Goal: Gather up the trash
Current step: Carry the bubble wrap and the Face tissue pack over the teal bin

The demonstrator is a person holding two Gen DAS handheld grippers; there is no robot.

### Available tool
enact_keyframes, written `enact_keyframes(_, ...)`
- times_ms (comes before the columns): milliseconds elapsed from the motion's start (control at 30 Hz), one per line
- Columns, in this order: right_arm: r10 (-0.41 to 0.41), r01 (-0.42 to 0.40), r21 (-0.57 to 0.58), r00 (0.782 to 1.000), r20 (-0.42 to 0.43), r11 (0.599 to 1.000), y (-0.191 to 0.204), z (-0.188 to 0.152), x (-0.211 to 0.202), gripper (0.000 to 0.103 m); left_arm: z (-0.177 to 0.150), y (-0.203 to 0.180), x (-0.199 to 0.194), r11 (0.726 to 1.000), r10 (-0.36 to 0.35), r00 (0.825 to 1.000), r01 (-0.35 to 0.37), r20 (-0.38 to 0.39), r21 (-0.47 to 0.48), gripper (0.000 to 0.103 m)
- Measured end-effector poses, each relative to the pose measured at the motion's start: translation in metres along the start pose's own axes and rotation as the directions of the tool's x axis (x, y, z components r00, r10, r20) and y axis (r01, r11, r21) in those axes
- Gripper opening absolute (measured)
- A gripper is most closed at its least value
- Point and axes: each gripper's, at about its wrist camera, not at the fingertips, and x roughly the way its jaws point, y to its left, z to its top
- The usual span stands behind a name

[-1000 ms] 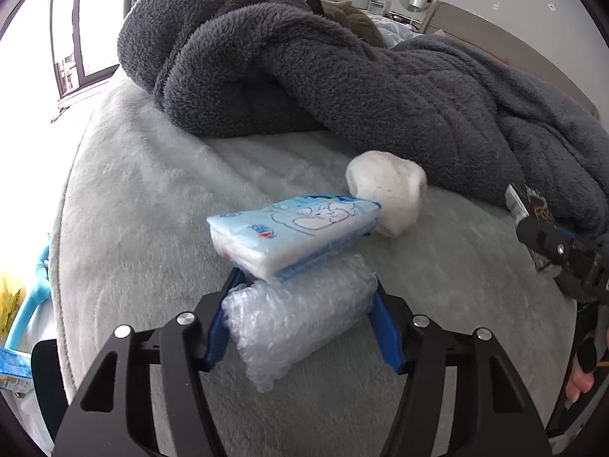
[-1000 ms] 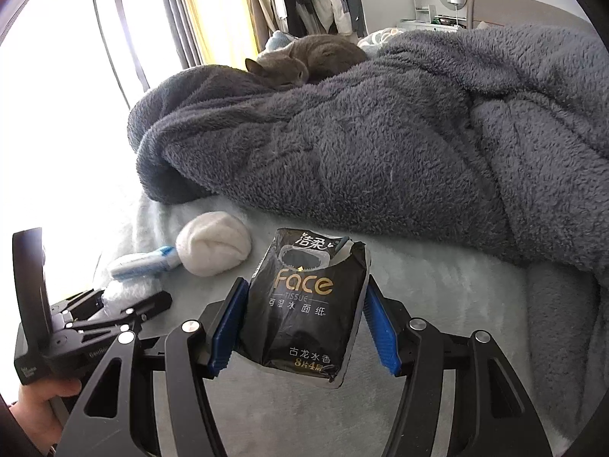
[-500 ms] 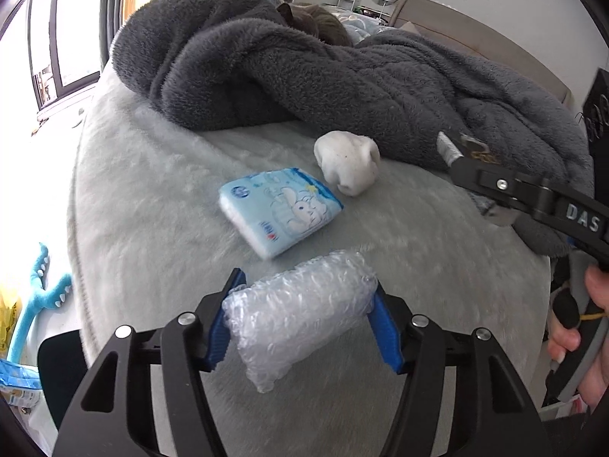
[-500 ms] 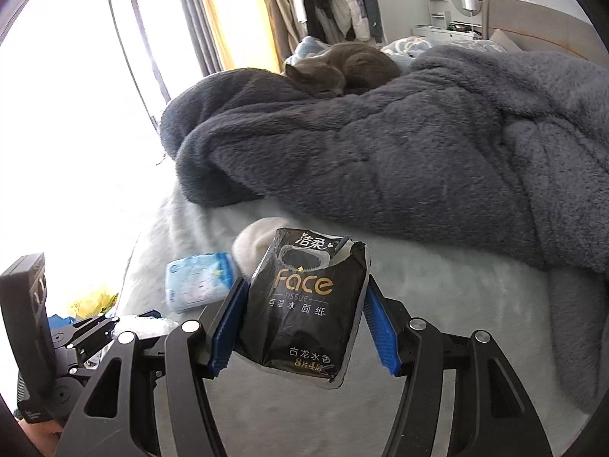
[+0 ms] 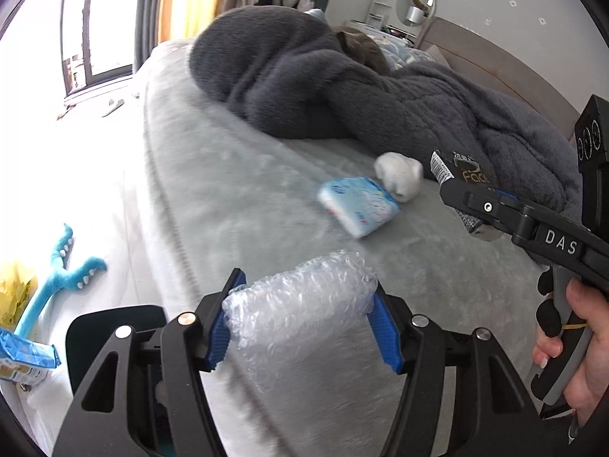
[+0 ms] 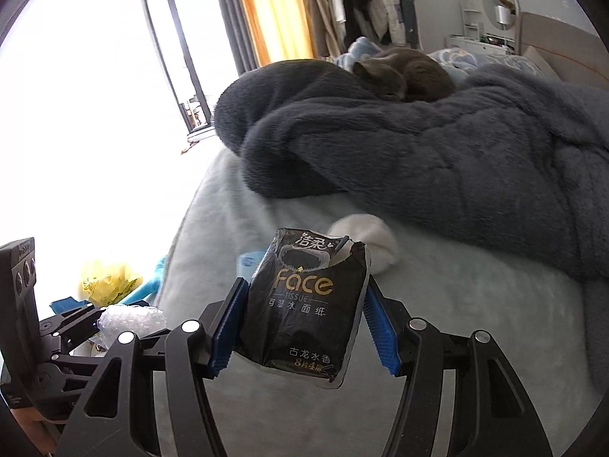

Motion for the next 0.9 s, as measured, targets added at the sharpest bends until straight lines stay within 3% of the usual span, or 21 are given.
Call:
enact_keyframes(467, 0.096, -0.096, -0.113, 0.995, -0.003, 0.989, 0.086, 0.012, 0.028, 0.061, -0.009, 0.072, -0.019, 0.992, 0.098, 0.994, -0.1, -0.038, -0.074, 0.065)
enact_keyframes(900, 0.19, -0.191, -0.179, 0.982, -0.021, 0.965, 0.151, 0.011, 0.043, 0.061, -0.042, 0.133, -0.018, 0.976, 0.161, 0.971, -0.183, -0.175, -0.12, 0.065)
